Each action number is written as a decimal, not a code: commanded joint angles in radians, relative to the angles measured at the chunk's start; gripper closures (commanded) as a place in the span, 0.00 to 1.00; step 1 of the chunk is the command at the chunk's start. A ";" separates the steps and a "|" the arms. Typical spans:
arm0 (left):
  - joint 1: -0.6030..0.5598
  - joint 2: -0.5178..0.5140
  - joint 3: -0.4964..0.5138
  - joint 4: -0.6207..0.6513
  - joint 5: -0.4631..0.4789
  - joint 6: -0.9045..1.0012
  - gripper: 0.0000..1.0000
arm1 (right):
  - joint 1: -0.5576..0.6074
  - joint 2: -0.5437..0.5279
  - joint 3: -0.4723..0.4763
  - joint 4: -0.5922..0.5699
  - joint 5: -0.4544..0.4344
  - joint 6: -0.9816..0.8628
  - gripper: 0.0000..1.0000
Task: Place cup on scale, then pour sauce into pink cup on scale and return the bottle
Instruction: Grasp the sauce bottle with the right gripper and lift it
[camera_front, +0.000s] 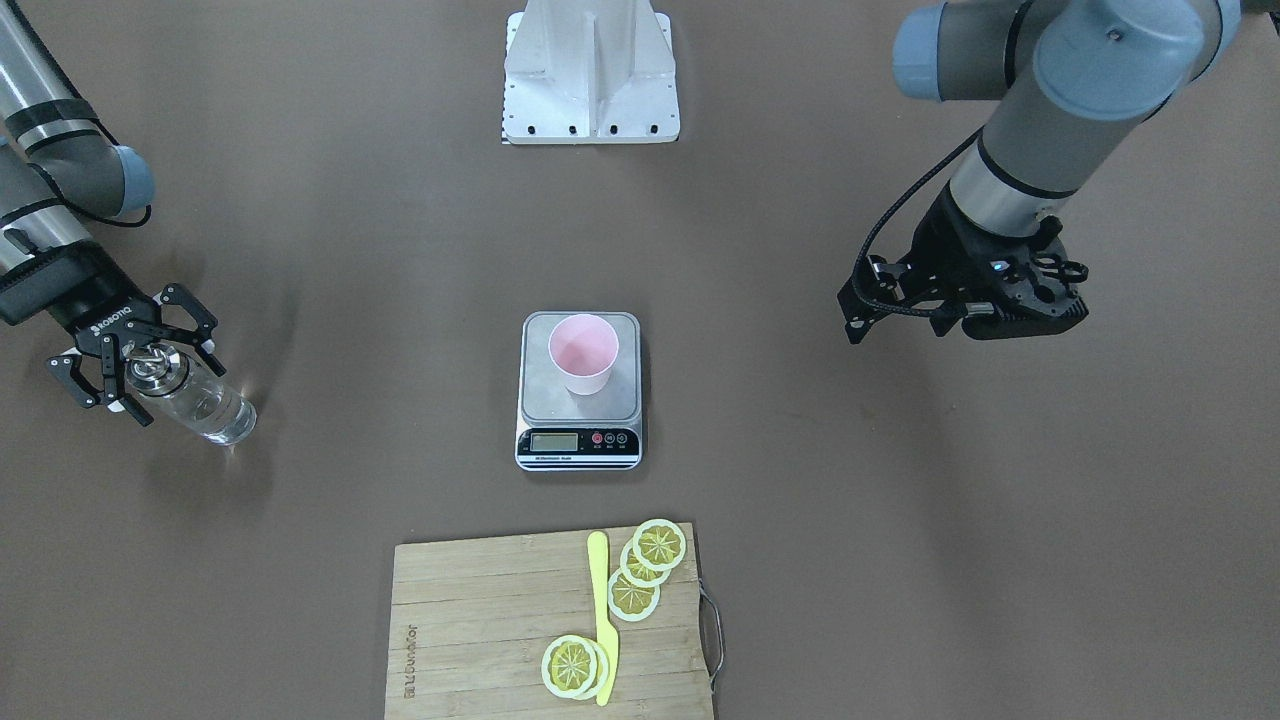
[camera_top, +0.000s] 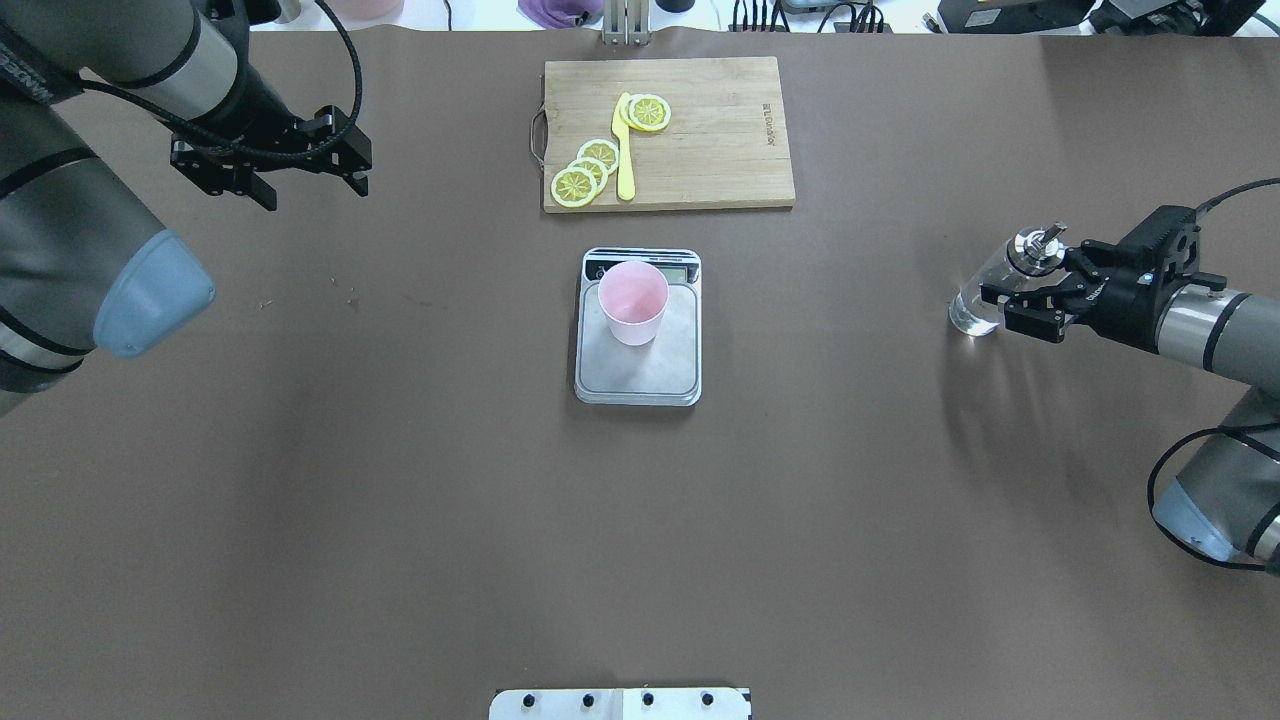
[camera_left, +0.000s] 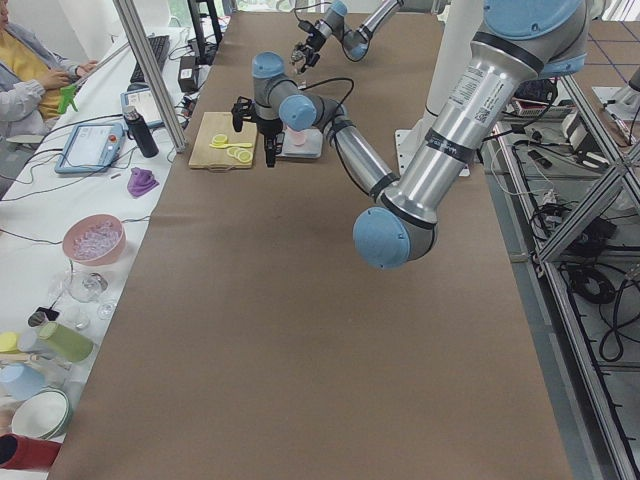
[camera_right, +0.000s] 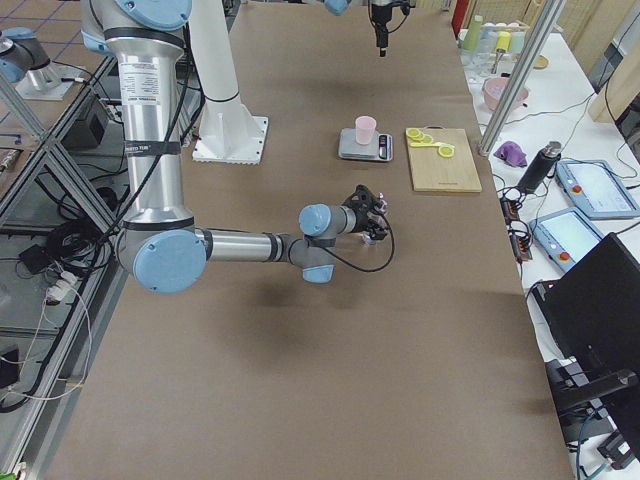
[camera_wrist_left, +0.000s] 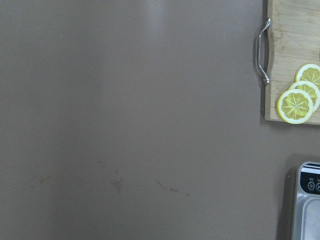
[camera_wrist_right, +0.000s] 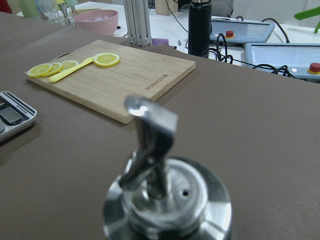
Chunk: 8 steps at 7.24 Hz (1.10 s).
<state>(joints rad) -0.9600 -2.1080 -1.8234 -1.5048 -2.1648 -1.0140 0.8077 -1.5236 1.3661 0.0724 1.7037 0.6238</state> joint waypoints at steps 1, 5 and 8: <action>0.000 -0.003 0.001 0.000 0.000 0.000 0.05 | -0.013 0.006 -0.007 0.004 -0.009 0.000 0.09; -0.003 -0.004 0.001 0.000 0.000 0.000 0.05 | -0.024 0.023 -0.070 0.044 -0.010 0.000 0.08; -0.006 -0.007 -0.002 0.015 0.000 0.000 0.05 | -0.025 0.039 -0.070 0.046 -0.015 0.002 0.37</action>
<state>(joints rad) -0.9648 -2.1141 -1.8238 -1.5011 -2.1645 -1.0140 0.7831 -1.4926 1.2974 0.1178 1.6892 0.6253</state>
